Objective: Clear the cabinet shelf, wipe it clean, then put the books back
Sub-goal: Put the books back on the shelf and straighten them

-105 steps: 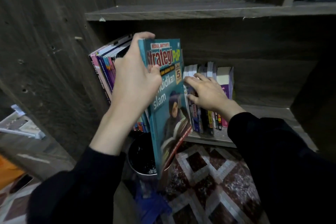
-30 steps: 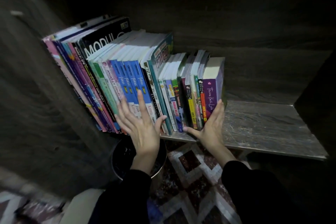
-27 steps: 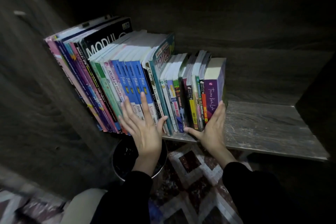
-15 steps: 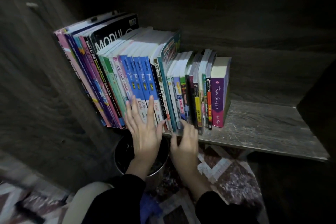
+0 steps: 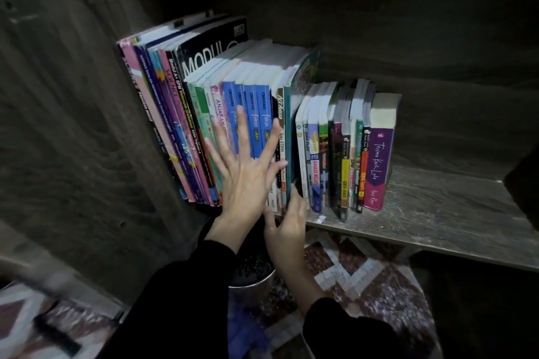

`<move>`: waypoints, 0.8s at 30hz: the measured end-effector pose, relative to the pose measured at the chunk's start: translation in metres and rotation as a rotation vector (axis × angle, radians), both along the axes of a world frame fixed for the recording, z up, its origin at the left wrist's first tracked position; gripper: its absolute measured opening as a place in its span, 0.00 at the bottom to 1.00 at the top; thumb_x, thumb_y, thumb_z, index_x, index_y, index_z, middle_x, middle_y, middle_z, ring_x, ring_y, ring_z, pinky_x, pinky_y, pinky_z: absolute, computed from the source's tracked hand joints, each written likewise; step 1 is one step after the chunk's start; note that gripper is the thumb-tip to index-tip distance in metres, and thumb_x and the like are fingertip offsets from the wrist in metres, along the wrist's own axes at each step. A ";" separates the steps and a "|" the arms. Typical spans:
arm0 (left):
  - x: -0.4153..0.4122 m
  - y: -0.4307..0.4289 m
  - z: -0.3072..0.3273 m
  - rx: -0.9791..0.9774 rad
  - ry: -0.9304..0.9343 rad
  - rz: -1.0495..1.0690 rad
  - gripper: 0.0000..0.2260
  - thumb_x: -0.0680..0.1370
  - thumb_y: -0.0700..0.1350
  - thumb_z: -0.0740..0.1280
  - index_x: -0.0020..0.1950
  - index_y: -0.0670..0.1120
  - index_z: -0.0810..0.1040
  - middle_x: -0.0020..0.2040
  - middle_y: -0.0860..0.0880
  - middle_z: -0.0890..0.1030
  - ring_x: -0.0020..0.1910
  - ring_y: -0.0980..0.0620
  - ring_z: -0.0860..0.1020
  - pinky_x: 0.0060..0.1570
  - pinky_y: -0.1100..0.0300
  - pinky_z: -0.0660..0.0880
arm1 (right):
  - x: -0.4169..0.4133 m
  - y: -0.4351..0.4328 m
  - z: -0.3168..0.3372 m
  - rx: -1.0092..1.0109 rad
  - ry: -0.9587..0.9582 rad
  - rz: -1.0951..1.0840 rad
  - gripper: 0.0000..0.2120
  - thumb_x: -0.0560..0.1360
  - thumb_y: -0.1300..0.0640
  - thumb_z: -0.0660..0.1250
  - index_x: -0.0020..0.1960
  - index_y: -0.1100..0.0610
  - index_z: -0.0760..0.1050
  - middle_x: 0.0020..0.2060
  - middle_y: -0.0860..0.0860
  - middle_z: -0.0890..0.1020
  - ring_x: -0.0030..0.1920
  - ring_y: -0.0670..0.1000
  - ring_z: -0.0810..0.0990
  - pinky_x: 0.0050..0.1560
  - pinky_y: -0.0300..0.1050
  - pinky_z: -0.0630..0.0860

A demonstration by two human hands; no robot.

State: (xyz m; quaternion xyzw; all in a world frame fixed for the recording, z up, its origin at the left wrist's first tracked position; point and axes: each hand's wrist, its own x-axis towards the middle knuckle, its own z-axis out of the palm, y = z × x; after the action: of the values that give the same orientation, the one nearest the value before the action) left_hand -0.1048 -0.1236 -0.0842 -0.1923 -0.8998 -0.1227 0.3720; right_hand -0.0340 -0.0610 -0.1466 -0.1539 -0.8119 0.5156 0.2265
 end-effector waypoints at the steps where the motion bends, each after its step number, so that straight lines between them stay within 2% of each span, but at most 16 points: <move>1: 0.001 0.000 0.001 0.011 -0.010 -0.005 0.29 0.79 0.63 0.51 0.77 0.57 0.48 0.74 0.46 0.26 0.71 0.37 0.27 0.68 0.31 0.37 | 0.000 0.002 0.000 0.004 0.001 -0.002 0.26 0.78 0.61 0.63 0.74 0.61 0.60 0.69 0.58 0.66 0.71 0.54 0.62 0.63 0.33 0.54; 3: 0.008 0.003 0.005 0.074 -0.010 -0.013 0.30 0.78 0.61 0.56 0.77 0.56 0.51 0.77 0.44 0.34 0.74 0.36 0.33 0.69 0.30 0.42 | 0.000 0.012 0.003 0.040 -0.010 0.009 0.20 0.80 0.59 0.61 0.71 0.61 0.65 0.66 0.57 0.72 0.68 0.54 0.67 0.60 0.33 0.58; 4: 0.012 0.005 0.008 0.105 0.004 -0.017 0.31 0.77 0.60 0.61 0.77 0.56 0.52 0.77 0.43 0.41 0.75 0.35 0.38 0.69 0.31 0.44 | -0.002 0.020 0.006 0.077 -0.021 0.018 0.17 0.81 0.58 0.60 0.68 0.61 0.69 0.62 0.57 0.76 0.65 0.56 0.72 0.58 0.37 0.63; 5: 0.015 0.006 0.011 0.121 0.019 -0.019 0.35 0.75 0.58 0.65 0.77 0.56 0.51 0.76 0.42 0.45 0.74 0.35 0.42 0.70 0.32 0.45 | -0.002 0.028 0.012 0.119 -0.038 0.027 0.14 0.81 0.58 0.59 0.64 0.62 0.72 0.56 0.58 0.79 0.59 0.57 0.76 0.54 0.42 0.67; 7: 0.019 0.007 0.021 0.113 0.038 -0.006 0.41 0.72 0.57 0.69 0.78 0.57 0.49 0.75 0.41 0.47 0.74 0.34 0.45 0.70 0.33 0.43 | -0.003 0.040 0.032 0.210 -0.053 0.041 0.10 0.80 0.60 0.59 0.58 0.62 0.74 0.47 0.57 0.82 0.48 0.58 0.80 0.46 0.46 0.72; 8: 0.019 0.006 0.025 0.106 0.042 0.000 0.42 0.71 0.57 0.71 0.78 0.55 0.50 0.75 0.41 0.47 0.74 0.34 0.45 0.70 0.34 0.42 | -0.002 0.043 0.045 0.270 -0.015 0.029 0.10 0.79 0.61 0.59 0.58 0.61 0.74 0.46 0.57 0.82 0.45 0.58 0.81 0.45 0.48 0.74; 10: 0.019 0.002 0.034 0.107 0.051 -0.001 0.41 0.69 0.56 0.73 0.77 0.52 0.56 0.75 0.40 0.47 0.73 0.34 0.44 0.69 0.35 0.41 | 0.002 0.043 0.077 0.384 0.206 -0.018 0.11 0.77 0.63 0.60 0.58 0.60 0.75 0.48 0.55 0.82 0.44 0.55 0.80 0.43 0.48 0.77; 12: 0.017 -0.003 0.046 0.113 0.070 -0.021 0.39 0.70 0.54 0.73 0.77 0.51 0.58 0.75 0.39 0.48 0.74 0.34 0.44 0.70 0.36 0.41 | 0.001 0.042 0.111 0.478 0.436 -0.026 0.14 0.75 0.64 0.63 0.60 0.61 0.74 0.49 0.54 0.79 0.47 0.52 0.77 0.46 0.42 0.74; 13: 0.016 -0.006 0.054 0.109 0.074 -0.028 0.39 0.71 0.53 0.72 0.77 0.51 0.58 0.75 0.38 0.48 0.74 0.33 0.44 0.70 0.36 0.41 | -0.003 0.044 0.128 0.540 0.485 -0.008 0.18 0.73 0.64 0.64 0.63 0.61 0.72 0.52 0.54 0.78 0.52 0.52 0.75 0.50 0.39 0.71; 15: 0.014 -0.008 0.071 0.059 0.066 -0.034 0.38 0.70 0.51 0.72 0.76 0.51 0.59 0.76 0.36 0.51 0.74 0.32 0.44 0.70 0.36 0.41 | -0.017 0.051 0.156 0.650 0.437 0.106 0.28 0.72 0.64 0.65 0.71 0.59 0.65 0.66 0.55 0.72 0.66 0.52 0.67 0.66 0.43 0.64; 17: 0.012 -0.009 0.085 -0.014 0.050 -0.043 0.36 0.70 0.49 0.74 0.75 0.49 0.63 0.76 0.35 0.54 0.74 0.30 0.45 0.70 0.35 0.40 | -0.030 0.060 0.174 0.734 0.285 0.248 0.30 0.74 0.62 0.65 0.74 0.56 0.62 0.73 0.52 0.65 0.74 0.51 0.58 0.74 0.51 0.55; 18: 0.012 -0.010 0.089 -0.039 0.040 -0.047 0.35 0.70 0.48 0.74 0.74 0.48 0.65 0.75 0.35 0.56 0.74 0.30 0.46 0.69 0.35 0.40 | -0.034 0.065 0.178 0.751 0.241 0.303 0.29 0.74 0.62 0.64 0.74 0.56 0.63 0.73 0.51 0.65 0.75 0.51 0.57 0.75 0.52 0.55; 20: 0.014 -0.009 0.093 -0.063 0.026 -0.044 0.32 0.70 0.49 0.73 0.72 0.48 0.67 0.74 0.36 0.59 0.74 0.30 0.46 0.69 0.35 0.38 | -0.036 0.073 0.180 0.739 0.232 0.370 0.26 0.75 0.62 0.64 0.72 0.56 0.65 0.72 0.52 0.67 0.75 0.50 0.60 0.75 0.48 0.57; 22: 0.019 -0.007 0.092 -0.082 0.020 -0.041 0.31 0.71 0.49 0.72 0.72 0.46 0.67 0.73 0.35 0.61 0.74 0.31 0.46 0.69 0.36 0.37 | -0.035 0.079 0.183 0.726 0.247 0.384 0.24 0.75 0.61 0.64 0.71 0.56 0.66 0.71 0.52 0.68 0.73 0.48 0.63 0.72 0.43 0.60; 24: 0.024 -0.003 0.090 -0.078 0.013 -0.044 0.32 0.70 0.47 0.71 0.72 0.44 0.66 0.73 0.35 0.60 0.74 0.32 0.44 0.69 0.37 0.34 | -0.033 0.082 0.185 0.724 0.252 0.391 0.23 0.75 0.60 0.64 0.70 0.56 0.67 0.71 0.51 0.69 0.71 0.48 0.66 0.69 0.43 0.64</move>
State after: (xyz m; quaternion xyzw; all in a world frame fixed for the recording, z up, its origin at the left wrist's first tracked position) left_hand -0.0805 -0.1270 0.0055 -0.2272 -0.8970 -0.0947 0.3672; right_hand -0.0668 0.0209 0.0383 0.1563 -0.9204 0.2454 0.2613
